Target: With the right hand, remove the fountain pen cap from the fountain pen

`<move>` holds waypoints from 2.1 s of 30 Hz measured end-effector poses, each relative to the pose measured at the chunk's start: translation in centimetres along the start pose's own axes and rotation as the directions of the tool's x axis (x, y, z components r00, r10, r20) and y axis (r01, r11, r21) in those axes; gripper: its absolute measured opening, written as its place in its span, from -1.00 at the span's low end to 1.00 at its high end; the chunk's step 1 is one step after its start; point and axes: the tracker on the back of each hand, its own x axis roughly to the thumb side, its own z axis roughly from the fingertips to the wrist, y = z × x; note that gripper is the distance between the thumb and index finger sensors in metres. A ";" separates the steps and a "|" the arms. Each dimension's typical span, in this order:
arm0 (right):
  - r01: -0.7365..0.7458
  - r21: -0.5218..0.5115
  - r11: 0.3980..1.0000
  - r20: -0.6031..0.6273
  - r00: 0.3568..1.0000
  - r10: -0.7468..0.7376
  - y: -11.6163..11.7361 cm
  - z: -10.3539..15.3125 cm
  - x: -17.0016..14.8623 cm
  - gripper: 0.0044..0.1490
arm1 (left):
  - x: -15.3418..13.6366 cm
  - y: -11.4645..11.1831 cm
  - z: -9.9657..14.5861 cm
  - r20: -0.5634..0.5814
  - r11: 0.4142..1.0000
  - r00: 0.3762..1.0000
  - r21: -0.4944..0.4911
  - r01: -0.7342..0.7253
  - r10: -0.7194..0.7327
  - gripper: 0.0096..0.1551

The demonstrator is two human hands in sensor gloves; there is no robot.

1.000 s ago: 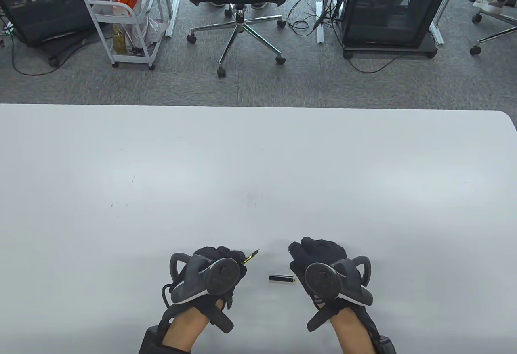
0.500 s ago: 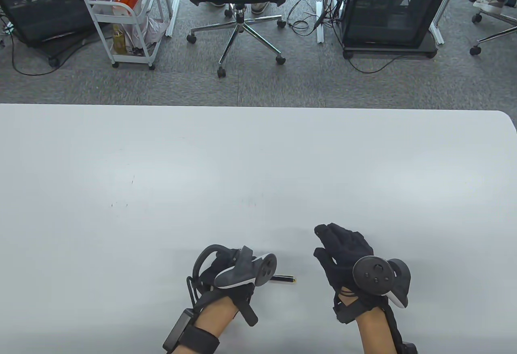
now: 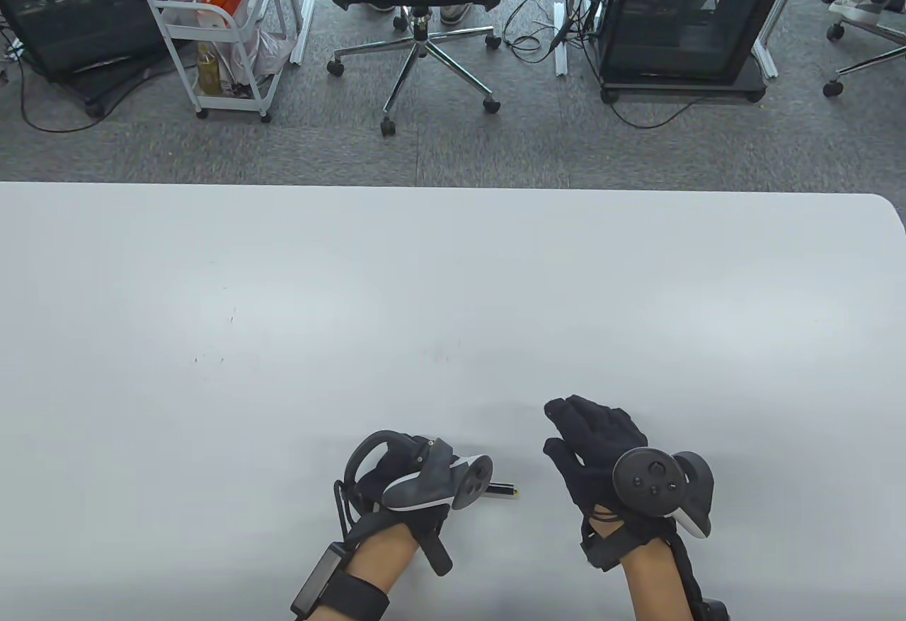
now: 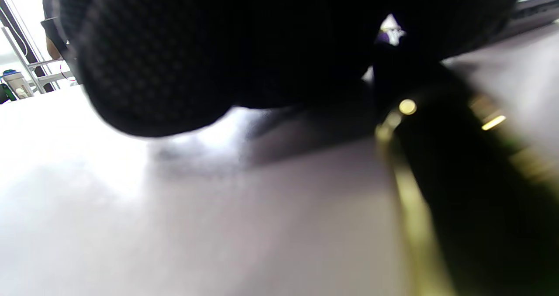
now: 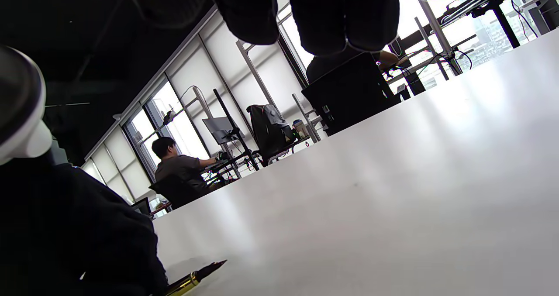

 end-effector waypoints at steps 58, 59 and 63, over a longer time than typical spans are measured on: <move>0.145 0.146 0.979 -0.038 0.989 -0.141 0.8 0.2 -1.3 -0.06 | -10.4 0.5 8.8 -0.125 0.883 0.914 0.338 -0.326 0.386 -0.15; 0.144 0.151 0.978 -0.039 0.989 -0.140 1.0 0.1 -1.4 -0.06 | -10.4 0.4 8.8 -0.130 0.886 0.914 0.332 -0.324 0.384 -0.15; 0.153 0.174 0.973 -0.040 0.988 -0.148 1.5 -0.1 -1.3 -0.06 | -10.4 0.1 8.9 -0.146 0.900 0.919 0.308 -0.309 0.365 -0.15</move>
